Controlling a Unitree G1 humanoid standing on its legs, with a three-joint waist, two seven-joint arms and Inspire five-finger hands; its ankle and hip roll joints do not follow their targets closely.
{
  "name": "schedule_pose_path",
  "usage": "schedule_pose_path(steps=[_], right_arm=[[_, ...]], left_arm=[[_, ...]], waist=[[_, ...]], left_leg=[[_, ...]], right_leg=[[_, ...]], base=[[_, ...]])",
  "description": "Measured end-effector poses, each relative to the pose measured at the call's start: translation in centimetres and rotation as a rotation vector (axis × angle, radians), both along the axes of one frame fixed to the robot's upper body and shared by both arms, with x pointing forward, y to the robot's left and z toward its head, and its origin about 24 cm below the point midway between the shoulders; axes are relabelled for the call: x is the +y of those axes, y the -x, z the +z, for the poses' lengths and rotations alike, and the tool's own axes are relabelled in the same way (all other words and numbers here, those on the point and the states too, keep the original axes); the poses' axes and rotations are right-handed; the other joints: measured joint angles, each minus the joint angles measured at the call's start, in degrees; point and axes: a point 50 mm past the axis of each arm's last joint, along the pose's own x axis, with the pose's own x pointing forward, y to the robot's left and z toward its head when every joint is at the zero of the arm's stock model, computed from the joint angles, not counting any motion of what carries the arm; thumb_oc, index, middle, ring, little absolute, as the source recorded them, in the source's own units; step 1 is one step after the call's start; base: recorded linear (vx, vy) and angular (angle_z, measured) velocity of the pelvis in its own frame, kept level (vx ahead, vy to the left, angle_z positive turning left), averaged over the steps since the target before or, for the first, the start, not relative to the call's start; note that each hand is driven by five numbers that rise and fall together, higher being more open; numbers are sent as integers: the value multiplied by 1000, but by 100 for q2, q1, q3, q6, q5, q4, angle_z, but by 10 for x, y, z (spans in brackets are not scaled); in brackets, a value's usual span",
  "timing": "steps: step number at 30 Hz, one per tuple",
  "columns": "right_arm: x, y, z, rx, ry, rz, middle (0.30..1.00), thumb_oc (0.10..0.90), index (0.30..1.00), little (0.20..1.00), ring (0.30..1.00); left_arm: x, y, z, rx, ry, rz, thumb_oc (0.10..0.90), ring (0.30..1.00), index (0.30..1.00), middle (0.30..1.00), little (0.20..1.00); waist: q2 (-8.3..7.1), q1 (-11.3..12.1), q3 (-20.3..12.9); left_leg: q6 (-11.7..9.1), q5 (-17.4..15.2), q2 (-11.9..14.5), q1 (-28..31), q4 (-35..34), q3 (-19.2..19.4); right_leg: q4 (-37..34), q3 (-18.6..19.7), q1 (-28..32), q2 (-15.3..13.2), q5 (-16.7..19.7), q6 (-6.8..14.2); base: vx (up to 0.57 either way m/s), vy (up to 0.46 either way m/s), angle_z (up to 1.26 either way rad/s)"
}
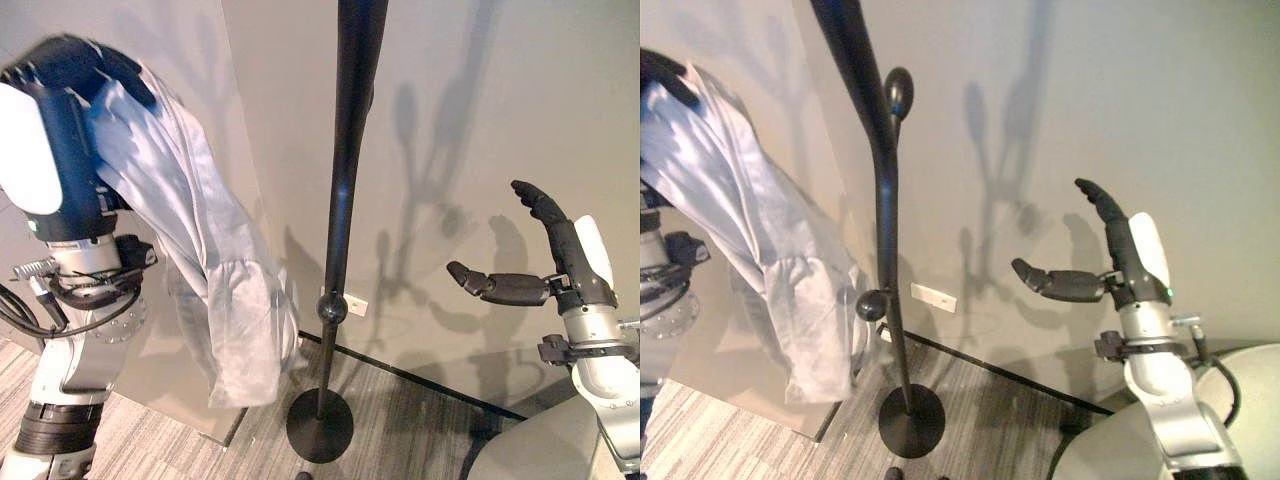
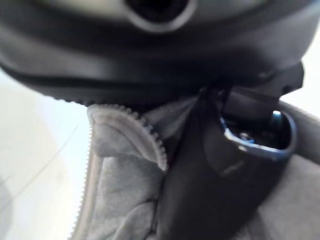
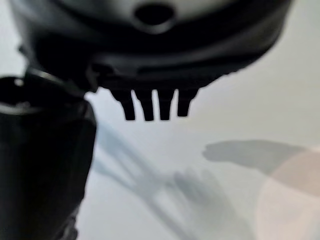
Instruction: Hang the clothes on the sofa on the clothes rack.
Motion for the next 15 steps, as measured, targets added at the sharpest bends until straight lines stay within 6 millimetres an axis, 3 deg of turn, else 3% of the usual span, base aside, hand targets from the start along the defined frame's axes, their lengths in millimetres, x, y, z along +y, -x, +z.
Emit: schedule_pose_path(steps=[2, 9, 12, 14, 15], right_arm=[[7, 7, 0, 61, -107, 122, 900, 800, 900, 900, 900], [50, 36, 10, 413, -51, 633, 900, 800, 900, 900, 900], [65, 42, 0, 577, -26, 782, 900, 800, 900, 900, 900], [73, 37, -6, 615, -77, 817, 900, 800, 900, 900, 900], [86, 31, -10, 628, -85, 876, 900, 800, 900, 900, 900]], left_arm=[[-4, 2, -1, 22, -8, -23, 400, 300, 300, 300, 300], [-15, 31, -8, 77, -122, -108, 400, 300, 300, 300, 300], [-16, 33, -8, 137, -210, -121, 400, 300, 300, 300, 300], [-15, 33, -3, 140, -254, -123, 400, 300, 300, 300, 300], [-19, 32, -2, 145, -253, -151, 400, 300, 300, 300, 300]], waist=[[-18, -29, 11], [-54, -10, 14], [-124, 100, -30], [-158, 229, -53], [-192, 219, -75]], left_leg=[[14, 22, 0, -5, 19, -6], [-14, 16, 2, -31, 16, -10], [-81, -64, 20, -5, -7, 12], [-95, -49, 10, -3, 18, -3], [-115, -6, 2, 31, 19, -19]], right_leg=[[0, -6, -3, 1, -5, 7], [0, -10, 8, -4, -14, 22], [1, -8, 38, 8, -14, 21], [1, -13, 49, 5, -14, 22], [0, -16, 64, -4, -15, 24]], base=[[-41, -34, 2], [-50, -9, -1], [-53, -18, 2], [-70, -41, 2], [-40, -22, 8]])
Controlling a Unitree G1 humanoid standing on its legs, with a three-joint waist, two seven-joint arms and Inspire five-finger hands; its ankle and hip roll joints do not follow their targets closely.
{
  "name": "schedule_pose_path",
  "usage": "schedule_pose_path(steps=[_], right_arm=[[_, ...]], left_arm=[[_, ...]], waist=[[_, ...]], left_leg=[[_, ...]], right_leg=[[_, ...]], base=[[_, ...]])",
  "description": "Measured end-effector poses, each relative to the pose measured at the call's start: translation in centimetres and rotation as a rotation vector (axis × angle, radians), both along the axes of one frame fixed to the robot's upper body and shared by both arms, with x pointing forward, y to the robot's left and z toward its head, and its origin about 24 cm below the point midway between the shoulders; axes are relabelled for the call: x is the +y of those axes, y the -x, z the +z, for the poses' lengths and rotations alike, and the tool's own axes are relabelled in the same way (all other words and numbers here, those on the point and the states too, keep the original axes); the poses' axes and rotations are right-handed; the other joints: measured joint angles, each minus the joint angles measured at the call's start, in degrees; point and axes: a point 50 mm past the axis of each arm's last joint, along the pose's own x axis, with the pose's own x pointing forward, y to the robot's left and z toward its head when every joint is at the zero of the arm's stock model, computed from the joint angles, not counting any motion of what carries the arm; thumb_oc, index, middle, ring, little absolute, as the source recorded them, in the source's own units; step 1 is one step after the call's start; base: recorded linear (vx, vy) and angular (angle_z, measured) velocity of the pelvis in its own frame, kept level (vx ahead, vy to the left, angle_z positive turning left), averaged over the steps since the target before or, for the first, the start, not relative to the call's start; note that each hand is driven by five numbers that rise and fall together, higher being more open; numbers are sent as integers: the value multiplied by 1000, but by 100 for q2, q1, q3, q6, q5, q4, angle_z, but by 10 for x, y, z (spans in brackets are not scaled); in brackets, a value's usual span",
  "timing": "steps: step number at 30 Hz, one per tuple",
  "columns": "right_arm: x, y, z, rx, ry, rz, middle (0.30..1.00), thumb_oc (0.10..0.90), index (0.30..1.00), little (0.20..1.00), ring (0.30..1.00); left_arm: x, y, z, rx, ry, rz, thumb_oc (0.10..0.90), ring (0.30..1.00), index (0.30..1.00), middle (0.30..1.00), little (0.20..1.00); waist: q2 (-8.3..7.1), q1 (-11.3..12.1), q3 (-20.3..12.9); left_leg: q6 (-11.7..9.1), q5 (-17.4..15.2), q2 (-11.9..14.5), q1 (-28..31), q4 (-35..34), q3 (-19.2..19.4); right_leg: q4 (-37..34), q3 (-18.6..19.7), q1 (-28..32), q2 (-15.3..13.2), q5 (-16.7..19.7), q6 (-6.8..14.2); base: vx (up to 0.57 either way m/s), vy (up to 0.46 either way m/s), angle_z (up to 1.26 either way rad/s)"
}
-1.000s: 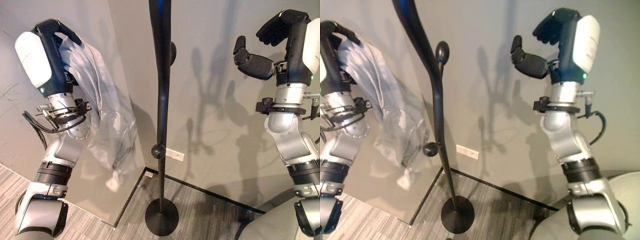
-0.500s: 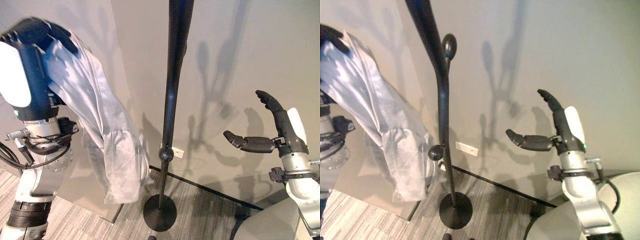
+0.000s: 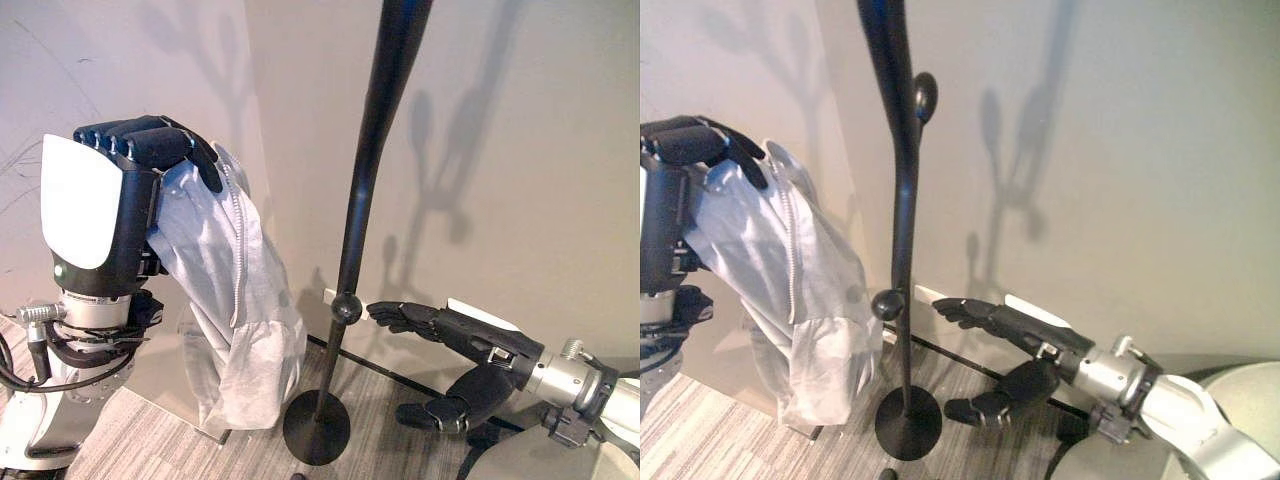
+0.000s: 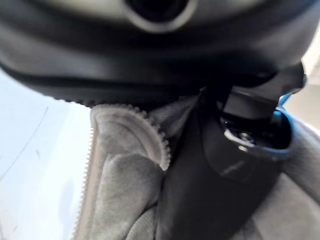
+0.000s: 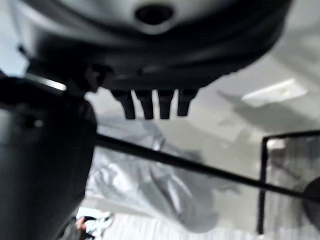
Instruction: Hang the clothes on the sofa on the clothes rack.
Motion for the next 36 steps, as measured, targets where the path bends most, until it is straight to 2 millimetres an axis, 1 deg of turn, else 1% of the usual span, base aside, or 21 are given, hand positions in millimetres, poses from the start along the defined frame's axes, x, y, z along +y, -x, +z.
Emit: schedule_pose_path(steps=[2, 4, 6, 7, 8, 9, 11, 12, 14, 16, 17, 19, 21, 22, 23, 24, 29, 31, 32, 33, 36], right_arm=[[11, -4, -4, 9, -28, 38, 900, 800, 900, 900, 900], [42, -26, -20, -5, -134, 70, 900, 800, 900, 900, 900], [62, -41, -32, -36, -182, 40, 900, 800, 900, 900, 900], [81, -46, -46, -36, -242, -1, 900, 800, 900, 900, 900], [94, -46, -51, -42, -281, -17, 900, 800, 900, 900, 900], [99, -46, -53, -43, -304, -25, 900, 800, 900, 900, 900], [147, -73, -71, 5, -498, -177, 900, 800, 900, 900, 900], [154, -79, -72, 11, -483, -173, 900, 800, 900, 900, 900], [153, -78, -76, 7, -387, -125, 900, 800, 900, 900, 900], [143, -68, -86, 31, -329, -91, 387, 458, 387, 387, 387], [140, -62, -93, 67, -314, -83, 300, 400, 300, 300, 300], [130, -57, -103, 120, -307, -107, 300, 400, 300, 300, 300], [110, -49, -105, 137, -295, -136, 300, 400, 300, 300, 300], [107, -50, -104, 133, -288, -141, 300, 400, 300, 300, 300], [98, -49, -101, 119, -270, -156, 300, 400, 300, 300, 300], [80, -41, -98, 106, -275, -207, 300, 400, 300, 300, 300], [80, -40, -99, 108, -288, -221, 300, 400, 300, 300, 300], [79, -40, -99, 104, -282, -222, 401, 467, 401, 401, 401], [79, -41, -98, 104, -283, -222, 681, 654, 681, 681, 681], [79, -40, -99, 101, -278, -221, 900, 800, 900, 900, 900], [79, -39, -100, 90, -256, -218, 900, 800, 900, 900, 900]], left_arm=[[-3, 0, 2, -4, 9, -33, 400, 300, 300, 300, 300], [-10, -4, 10, -23, 31, -76, 400, 300, 300, 300, 300], [-21, -9, 19, -61, 34, -132, 400, 300, 300, 300, 300], [-31, -9, 30, -121, 23, -189, 400, 300, 300, 300, 300], [-44, -1, 47, -219, 2, -265, 400, 300, 300, 300, 300], [-49, 1, 49, -234, 4, -292, 400, 300, 300, 300, 300], [-81, -13, 51, -271, 205, -431, 400, 300, 300, 300, 300], [-71, -27, 50, -250, 281, -375, 400, 300, 300, 300, 300], [-67, -26, 54, -270, 247, -364, 400, 300, 300, 300, 300], [-68, -16, 59, -339, 238, -388, 400, 300, 300, 300, 300], [-68, -13, 61, -363, 225, -395, 400, 300, 300, 300, 300], [-69, -13, 60, -364, 220, -400, 400, 300, 300, 300, 300], [-65, -11, 58, -368, 216, -384, 400, 300, 300, 300, 300], [-64, -12, 58, -366, 217, -379, 400, 300, 300, 300, 300], [-64, -12, 58, -366, 213, -377, 400, 300, 300, 300, 300], [-61, -11, 59, -375, 208, -360, 400, 300, 300, 300, 300], [-60, -11, 59, -379, 209, -355, 400, 300, 300, 300, 300], [-60, -11, 59, -381, 207, -352, 400, 300, 300, 300, 300], [-59, -11, 60, -386, 205, -346, 400, 300, 300, 300, 300], [-59, -10, 60, -388, 201, -343, 400, 300, 300, 300, 300], [-54, -4, 55, -382, 205, -322, 400, 300, 300, 300, 300]], waist=[[-2, 71, -4], [3, 149, -11], [1, 172, -12], [79, 215, -8], [174, 320, -32], [191, 331, -35], [200, 275, -48], [213, 241, -48], [261, 324, -51], [362, 356, -69], [384, 342, -71], [423, 340, -66], [456, 344, -87], [455, 335, -87], [456, 311, -87], [447, 340, -92], [443, 298, -91], [438, 276, -88], [435, 275, -86], [428, 269, -85], [390, 196, -87]], left_leg=[[-27, 38, -11, 29, 2, -47], [-71, 68, -7, 12, 2, -85], [-132, 70, 6, 23, 1, -128], [-141, 68, 7, -7, -2, -212], [-141, 69, 6, -34, -1, -218], [-131, 92, 5, -42, 1, -225], [-209, 165, 19, -39, 3, -336], [-255, 175, 36, -60, 2, -336], [-273, 162, 49, -21, 1, -340], [-244, 181, 20, -18, 1, -350], [-242, 183, 15, -11, 0, -348], [-229, 93, 28, -9, -28, -338], [-181, 63, 19, 0, -28, -327], [-182, 68, 17, -1, -25, -332], [-181, 72, 10, -4, -10, -336], [-148, 100, 1, 19, -2, -380], [-166, 107, 4, 41, -7, -379], [-193, 83, 5, 42, -28, -381], [-177, 70, 7, 39, -29, -380], [-174, 69, 5, 39, -29, -375], [-160, 60, 6, 38, -29, -362]], right_leg=[[0, -44, 21, -8, -10, 15], [0, -123, 58, -1, -11, 17], [-1, -146, 44, 19, -11, 16], [0, -205, 47, 30, -4, 2], [1, -231, 52, 28, -4, 2], [0, -241, 57, 27, -6, 1], [0, -320, 57, 55, 7, -46], [1, -330, 63, 65, 27, -76], [1, -344, 67, 74, 29, -80], [1, -357, 76, 48, 24, -73], [1, -353, 88, 44, 24, -72], [1, -352, 128, 56, 23, -72], [1, -348, 141, 46, 10, -65], [1, -347, 141, 45, 9, -64], [1, -356, 142, 42, 1, -55], [1, -435, 175, 31, -20, -35], [1, -454, 197, 35, -23, -30], [1, -456, 203, 35, -29, -23], [1, -456, 203, 36, -30, -21], [1, -454, 203, 37, -30, -21], [1, -441, 203, 35, -29, -22]], base=[[-64, -32, 15], [-84, -44, 10], [-15, -17, 18], [-10, -18, 25], [-17, -39, 18], [-17, -34, 12], [3, -12, 15], [18, 12, 5], [19, 23, 3], [9, 9, 2], [0, 0, 0], [39, 19, -1], [17, 5, 0], [34, 9, 2], [43, 12, 14], [17, 6, 14], [1, 2, 2], [0, 0, 0], [-29, -30, 1], [-29, -30, -1], [0, 0, 0]])
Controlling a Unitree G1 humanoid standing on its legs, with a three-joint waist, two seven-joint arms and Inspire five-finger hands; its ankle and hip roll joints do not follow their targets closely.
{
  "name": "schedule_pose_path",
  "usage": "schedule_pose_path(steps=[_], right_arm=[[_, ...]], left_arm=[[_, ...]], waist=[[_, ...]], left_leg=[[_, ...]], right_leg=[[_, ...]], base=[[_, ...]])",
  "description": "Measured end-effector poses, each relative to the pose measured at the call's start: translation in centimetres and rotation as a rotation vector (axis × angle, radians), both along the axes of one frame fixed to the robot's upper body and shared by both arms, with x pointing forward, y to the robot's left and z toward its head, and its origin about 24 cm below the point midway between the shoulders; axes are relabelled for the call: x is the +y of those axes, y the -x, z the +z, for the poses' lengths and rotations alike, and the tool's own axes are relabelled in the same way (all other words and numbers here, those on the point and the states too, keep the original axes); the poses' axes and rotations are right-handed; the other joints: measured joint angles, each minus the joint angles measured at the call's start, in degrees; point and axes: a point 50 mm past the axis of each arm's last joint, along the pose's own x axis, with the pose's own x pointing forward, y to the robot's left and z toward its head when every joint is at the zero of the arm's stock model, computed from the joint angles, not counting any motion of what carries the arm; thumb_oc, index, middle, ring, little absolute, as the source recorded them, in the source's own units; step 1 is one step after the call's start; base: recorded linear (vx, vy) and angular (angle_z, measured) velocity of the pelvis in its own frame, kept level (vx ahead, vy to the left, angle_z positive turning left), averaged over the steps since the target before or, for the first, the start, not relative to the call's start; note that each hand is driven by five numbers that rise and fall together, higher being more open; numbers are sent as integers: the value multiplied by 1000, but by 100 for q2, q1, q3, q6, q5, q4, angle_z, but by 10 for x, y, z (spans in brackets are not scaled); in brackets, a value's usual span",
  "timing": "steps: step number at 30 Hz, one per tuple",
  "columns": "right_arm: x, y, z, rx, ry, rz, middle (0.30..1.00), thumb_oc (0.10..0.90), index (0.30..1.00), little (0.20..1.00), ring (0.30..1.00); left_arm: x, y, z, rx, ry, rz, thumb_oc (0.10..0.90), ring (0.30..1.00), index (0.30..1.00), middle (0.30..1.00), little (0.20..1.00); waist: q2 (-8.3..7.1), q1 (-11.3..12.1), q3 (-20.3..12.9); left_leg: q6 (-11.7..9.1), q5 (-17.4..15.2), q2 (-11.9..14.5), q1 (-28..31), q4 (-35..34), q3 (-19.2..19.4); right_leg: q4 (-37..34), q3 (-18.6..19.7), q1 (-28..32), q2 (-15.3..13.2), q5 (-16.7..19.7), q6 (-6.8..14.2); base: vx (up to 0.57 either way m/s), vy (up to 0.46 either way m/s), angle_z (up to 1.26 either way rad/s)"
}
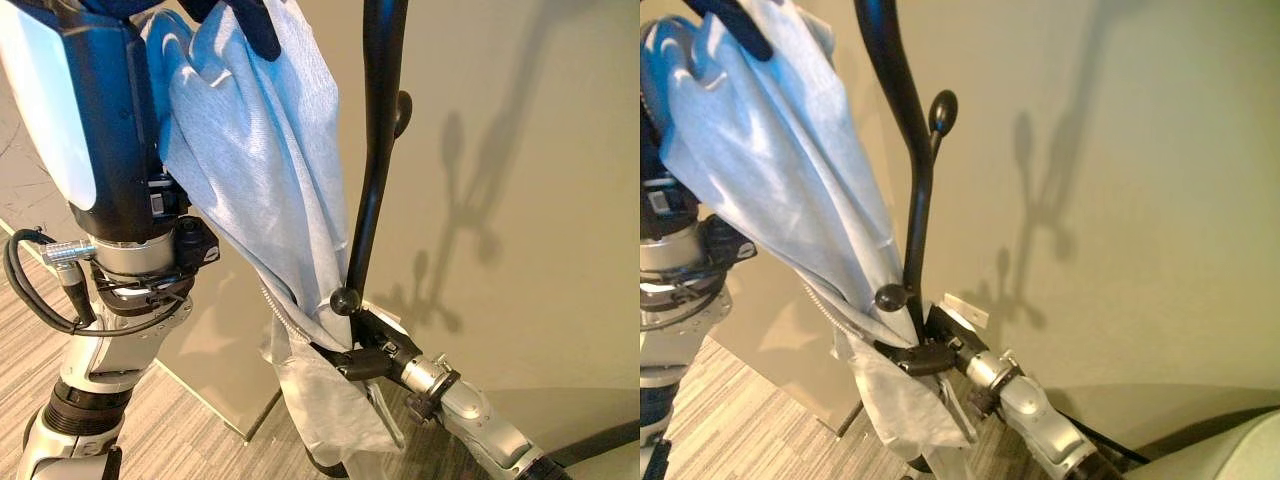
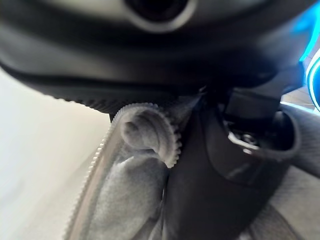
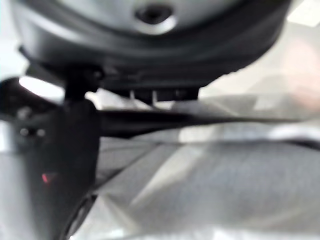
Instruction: Hang the clothes on the sofa on the clothes rack.
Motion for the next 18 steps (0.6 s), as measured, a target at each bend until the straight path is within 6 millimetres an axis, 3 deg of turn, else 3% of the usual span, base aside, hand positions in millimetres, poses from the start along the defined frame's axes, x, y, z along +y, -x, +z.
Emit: schedule_pose_path(steps=[5, 7, 8, 9, 10, 13, 14, 15, 16, 17, 18], right_arm=[[-7, 4, -4, 16, 6, -30, 900, 800, 900, 900, 900], [-9, 3, -3, 10, 14, -38, 900, 800, 900, 900, 900], [-11, -2, 2, -16, 23, -48, 900, 800, 900, 900, 900], [-12, -10, 10, -53, 39, -48, 900, 800, 900, 900, 900], [-13, -11, 11, -57, 44, -47, 900, 800, 900, 900, 900], [-15, -13, 14, -75, 41, -63, 900, 800, 900, 900, 900], [-20, -15, 23, -111, 34, -86, 900, 800, 900, 900, 900], [-27, -17, 30, -143, 35, -113, 900, 800, 900, 900, 900], [-37, -19, 37, -174, 42, -159, 900, 800, 900, 900, 900], [-43, -21, 38, -178, 53, -191, 900, 800, 900, 900, 900], [-49, -19, 38, -173, 55, -218, 900, 800, 900, 900, 900]], left_arm=[[2, 0, -3, 14, 2, 10, 400, 300, 300, 300, 300], [3, -1, -3, 19, 9, 14, 400, 300, 300, 300, 300], [2, -2, 1, 2, 19, 11, 400, 300, 300, 300, 300], [2, -4, 8, -23, 18, 21, 400, 300, 300, 300, 300], [5, -7, 7, -6, 14, 40, 400, 300, 300, 300, 300], [12, -13, 5, 21, 27, 71, 400, 300, 300, 300, 300], [14, -12, 6, 6, 35, 77, 400, 300, 300, 300, 300], [15, -12, 6, 6, 47, 74, 400, 300, 300, 300, 300], [13, -14, 6, 14, 49, 61, 400, 300, 300, 300, 300], [12, -15, 5, 24, 44, 59, 400, 300, 300, 300, 300], [12, -17, -1, 47, 73, 51, 400, 300, 300, 300, 300]], waist=[[-150, 3, -17], [-193, 0, -13], [-268, -19, 46], [-644, -28, 317], [-745, 12, 369], [-692, -301, 371], [-538, -529, 379], [-351, -635, 379], [-115, -807, 387], [-46, -782, 391], [-101, -821, 375]], left_leg=[[-20, 30, 3, -51, 22, -43], [-95, 192, -13, -159, 36, -52], [-571, 515, -57, -444, 52, -248], [-581, -38, -186, -877, 1035, -51], [-367, -475, -2, -842, 1752, 177], [-901, -1050, 751, -60, 2369, 242], [-1037, -1128, 1167, 469, 2288, 211], [-1076, -1040, 1363, 771, 1969, 154], [-1126, -557, 1504, 1083, 1291, 163], [-1133, -556, 1434, 1181, 938, 178], [-1325, -710, 1218, 978, 1128, 252]], right_leg=[[0, -4, -32, 18, -8, -1], [8, -12, -129, 40, -6, -2], [216, -96, -492, -54, 28, -114], [160, -151, -673, -429, 217, -364], [161, -83, -650, -505, 227, -349], [202, -163, -517, -484, 228, -347], [379, -128, -684, -427, 229, -344], [560, -83, -863, -369, 214, -312], [704, -125, -1072, -367, 207, -195], [839, -93, -1251, -450, 268, -101], [829, 61, -1320, -712, 403, 45]], base=[[-116, -18, 3], [-347, 30, 23], [-279, 97, 54], [-222, 126, 39], [-124, 128, 19], [-166, 156, 1], [-110, 97, -12], [-233, 216, 3], [-263, 225, 1], [-411, 339, 23], [-327, 246, 24]])
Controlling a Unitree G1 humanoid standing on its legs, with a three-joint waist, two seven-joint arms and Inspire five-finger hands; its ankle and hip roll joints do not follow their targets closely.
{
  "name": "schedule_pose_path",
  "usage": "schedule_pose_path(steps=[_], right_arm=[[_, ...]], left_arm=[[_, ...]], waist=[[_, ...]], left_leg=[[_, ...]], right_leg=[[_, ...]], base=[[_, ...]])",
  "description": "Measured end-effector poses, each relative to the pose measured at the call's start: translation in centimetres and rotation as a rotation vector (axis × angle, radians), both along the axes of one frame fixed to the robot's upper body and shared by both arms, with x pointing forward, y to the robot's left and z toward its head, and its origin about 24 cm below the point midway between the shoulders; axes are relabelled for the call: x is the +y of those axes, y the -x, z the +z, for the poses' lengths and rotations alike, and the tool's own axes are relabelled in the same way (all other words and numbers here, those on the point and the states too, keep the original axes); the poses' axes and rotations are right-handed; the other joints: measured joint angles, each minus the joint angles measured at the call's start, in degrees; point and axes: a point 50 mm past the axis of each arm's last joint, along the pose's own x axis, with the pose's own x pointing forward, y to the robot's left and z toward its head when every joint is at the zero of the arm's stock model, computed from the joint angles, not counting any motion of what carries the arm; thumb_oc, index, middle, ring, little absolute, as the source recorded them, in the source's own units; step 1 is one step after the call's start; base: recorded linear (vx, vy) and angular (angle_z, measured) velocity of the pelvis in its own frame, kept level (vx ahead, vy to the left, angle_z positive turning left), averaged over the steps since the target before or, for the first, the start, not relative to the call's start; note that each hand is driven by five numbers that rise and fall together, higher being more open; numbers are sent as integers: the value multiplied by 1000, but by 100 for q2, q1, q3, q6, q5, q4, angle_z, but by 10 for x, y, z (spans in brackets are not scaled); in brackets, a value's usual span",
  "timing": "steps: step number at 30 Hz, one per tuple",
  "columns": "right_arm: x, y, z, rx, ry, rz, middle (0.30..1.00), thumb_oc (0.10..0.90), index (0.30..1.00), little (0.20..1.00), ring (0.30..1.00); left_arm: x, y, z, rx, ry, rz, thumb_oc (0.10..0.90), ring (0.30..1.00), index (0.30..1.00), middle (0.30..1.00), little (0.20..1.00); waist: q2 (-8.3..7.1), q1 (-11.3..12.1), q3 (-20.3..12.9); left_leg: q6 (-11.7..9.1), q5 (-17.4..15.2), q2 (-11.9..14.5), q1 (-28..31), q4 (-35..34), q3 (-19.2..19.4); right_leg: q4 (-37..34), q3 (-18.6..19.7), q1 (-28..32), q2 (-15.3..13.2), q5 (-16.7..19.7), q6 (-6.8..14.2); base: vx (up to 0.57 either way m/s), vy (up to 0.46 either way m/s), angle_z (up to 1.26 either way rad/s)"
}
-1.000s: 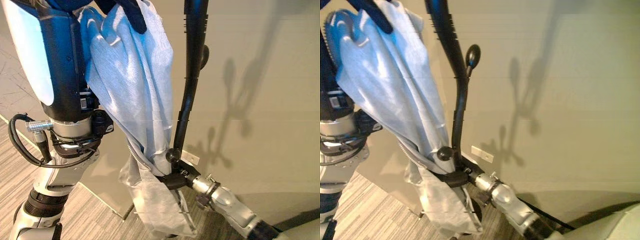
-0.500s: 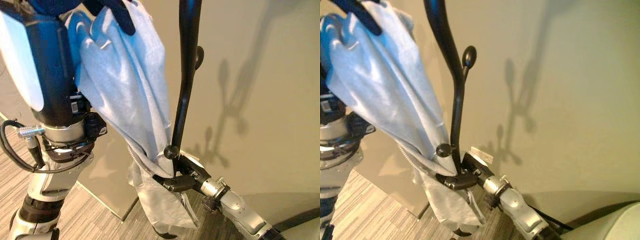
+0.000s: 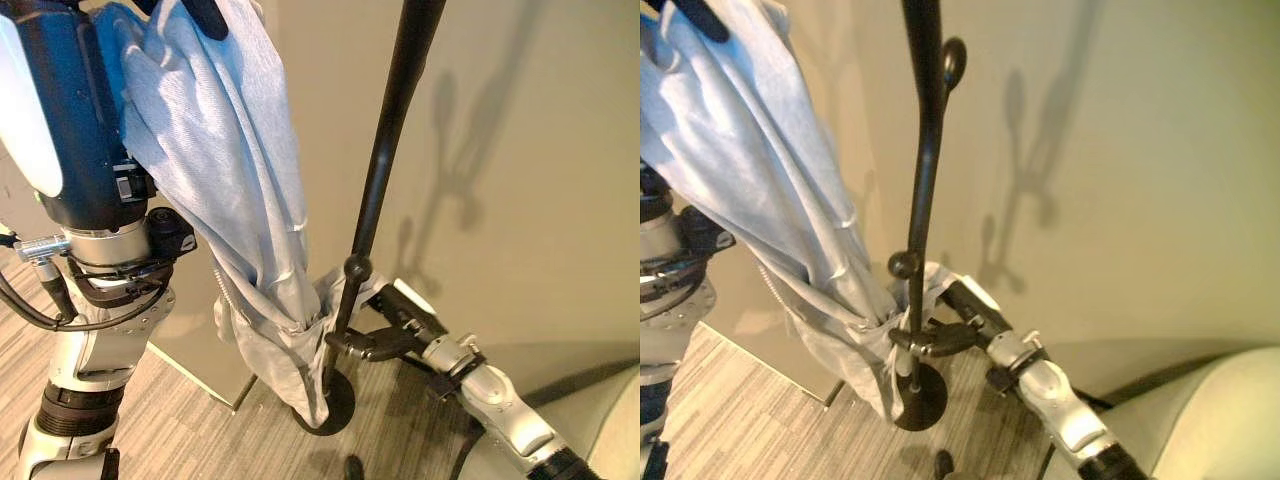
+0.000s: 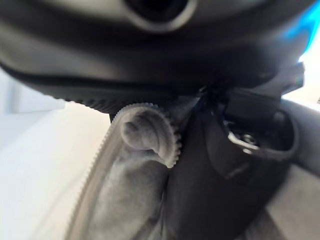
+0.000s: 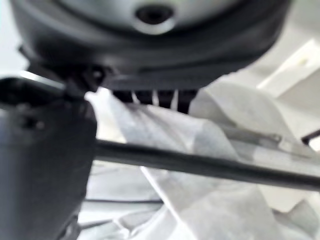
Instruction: Hang the clothes on the sofa on the clothes rack.
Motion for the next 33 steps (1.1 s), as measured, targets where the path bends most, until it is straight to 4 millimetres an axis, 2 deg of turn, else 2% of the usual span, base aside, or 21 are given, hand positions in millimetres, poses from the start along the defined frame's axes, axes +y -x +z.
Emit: schedule_pose_path(steps=[1, 2, 3, 4, 6, 8, 9, 10, 11, 12, 14, 16, 18, 19, 20, 21, 22, 23, 24, 29, 33], right_arm=[[-9, 2, 1, -5, 9, -35, 900, 800, 900, 900, 900], [-12, -1, 7, -28, 21, -41, 900, 800, 900, 900, 900], [-13, -4, 10, -42, 2, -72, 900, 800, 900, 900, 900], [-10, -3, 6, -33, -34, -98, 900, 800, 900, 900, 900], [-6, 0, 0, -17, -30, -88, 900, 800, 900, 900, 900], [10, 3, -4, -28, -8, -53, 900, 800, 900, 900, 900], [14, 0, -2, -49, 21, -39, 900, 800, 900, 900, 900], [19, -6, 5, -84, 36, -22, 900, 800, 900, 900, 900], [17, -7, 6, -88, 37, -33, 900, 800, 900, 900, 900], [14, -7, 7, -92, 54, -39, 900, 800, 900, 900, 900], [6, -9, 11, -112, 89, -62, 900, 800, 900, 900, 900], [5, -10, 11, -108, 94, -73, 900, 800, 900, 900, 900], [9, -10, 9, -102, 83, -75, 900, 800, 900, 900, 900], [14, -11, 8, -100, 72, -61, 900, 800, 900, 900, 900], [18, -11, 4, -84, 66, -55, 900, 800, 900, 900, 900], [23, -12, 1, -73, 42, -58, 900, 800, 900, 900, 900], [20, -12, 2, -76, 54, -61, 900, 800, 900, 900, 900], [12, -11, -5, -48, 64, -105, 900, 800, 900, 900, 900], [13, -13, -3, -58, 59, -110, 900, 800, 900, 900, 900], [5, -43, 4, -103, 126, -202, 900, 800, 900, 900, 900], [3, -77, 22, -177, 162, -320, 900, 800, 900, 900, 900]], left_arm=[[-1, -2, -4, 27, 39, -9, 400, 300, 300, 300, 300], [-2, -2, -1, 16, 46, -24, 400, 300, 300, 300, 300], [-3, -1, 1, 7, 46, -30, 400, 300, 300, 300, 300], [-5, -3, -3, 23, 64, -44, 400, 300, 300, 300, 300], [-9, -6, -8, 52, 84, -62, 400, 300, 300, 300, 300], [-13, -6, -8, 55, 66, -71, 400, 300, 300, 300, 300], [-12, -7, -9, 58, 56, -67, 400, 300, 300, 300, 300], [-10, -13, -8, 72, 52, -47, 400, 300, 300, 300, 300], [-10, -18, -11, 96, 56, -38, 400, 300, 300, 300, 300], [-10, -20, -14, 117, 60, -36, 400, 300, 300, 300, 300], [-10, -19, -13, 118, 51, -39, 400, 300, 300, 300, 300], [-10, -19, -13, 124, 56, -46, 400, 300, 300, 300, 300], [-10, -18, -12, 123, 65, -62, 400, 300, 300, 300, 300], [-9, -15, -14, 129, 69, -66, 400, 300, 300, 300, 300], [-8, -8, -20, 142, 60, -69, 400, 300, 300, 300, 300], [-6, -5, -22, 146, 45, -64, 400, 300, 300, 300, 300], [-3, 0, -28, 154, 55, -62, 400, 300, 300, 300, 300], [0, -3, -32, 182, 80, -59, 400, 300, 300, 300, 300], [4, -6, -33, 204, 138, -67, 400, 300, 300, 300, 300], [-1, -4, -36, 218, 138, -103, 400, 300, 300, 300, 300], [1, 2, -51, 305, 227, -183, 400, 300, 300, 300, 300]], waist=[[9, 9, -25], [140, 59, -29], [150, 125, -22], [-58, 151, -26], [-193, 106, -99], [-381, 97, -187], [-364, 186, -132], [-241, 303, -5], [-105, 258, 54], [60, 267, 134], [213, 563, 228], [163, 711, 227], [-68, 1007, 173], [-71, 1136, 165], [-234, 1146, -22], [-546, 1164, -127], [-493, 1172, -310], [-409, 1118, -384], [-479, 1089, -420], [-186, 1282, -447], [-249, 1519, -438]], left_leg=[[350, -456, -271, 2, -784, 277], [596, -126, -371, -76, -1157, 378], [1002, -319, -475, -90, -1099, 532], [1016, -263, -731, -72, -1072, 548], [1053, -256, -949, -68, -1014, 537], [1128, -297, -1278, -393, -571, 803], [1171, -307, -1295, -534, -389, 1172], [1459, -336, -1138, -632, -332, 1269], [1649, -308, -1063, -539, -490, 1336], [1669, -265, -933, -516, -506, 1360], [1614, -163, -770, -473, -521, 1404], [1569, -129, -716, -456, -478, 1396], [1427, -52, -717, -400, -504, 1399], [1173, 225, -497, -292, -711, 1378], [1218, 469, -282, -371, -659, 1410], [1102, 149, -369, -790, -291, 1418], [1057, 638, -603, -767, -1105, 1287], [1317, 948, -335, -745, -1086, 1458], [1220, 1023, -359, -862, -1088, 1318], [1019, 912, -334, -905, -1092, 1009], [1091, 902, -648, -972, -1090, 870]], right_leg=[[20, 73, -127, -262, 93, 155], [84, 129, -301, -249, 145, 310], [137, 259, -392, -269, 97, 518], [293, 442, -530, -488, 154, 735], [264, 390, -482, -574, 126, 972], [-103, 313, -574, -713, 786, 798], [-512, -13, -618, -603, 1488, 470], [-750, -375, -652, -501, 1985, 443], [62, -566, -761, -490, 1013, 525], [1110, -591, -820, -478, 199, 502], [2444, -565, -604, -679, -719, 692], [2575, -515, -36, -962, -1193, 949], [1411, -507, 933, -1085, -1225, 1150], [315, -670, 1518, -734, -1130, 981], [-555, -699, 1827, -413, -817, 660], [-831, -670, 1856, -487, -683, 581], [-829, -548, 1699, -381, -627, 578], [-788, -562, 1688, -91, -777, 743], [-852, -736, 1702, -11, -718, 518], [-853, -1013, 1836, 76, -741, 479], [-854, -1111, 1833, -204, -717, 517]], base=[[-248, 179, 18], [-233, 139, -18], [-260, 179, -53], [-259, 178, -44], [-440, 138, -33], [-639, 71, -65], [-391, 9, -112], [-320, -2, -103], [-302, -22, -60], [-131, -20, -3], [-123, -85, -21], [-65, -134, -7], [-38, -196, -30], [-71, -325, -52], [-112, -357, -50], [-94, -278, -48], [-98, -203, -11], [-68, -126, 19], [-21, -108, 40], [62, -7, 45], [42, 2, 20]])
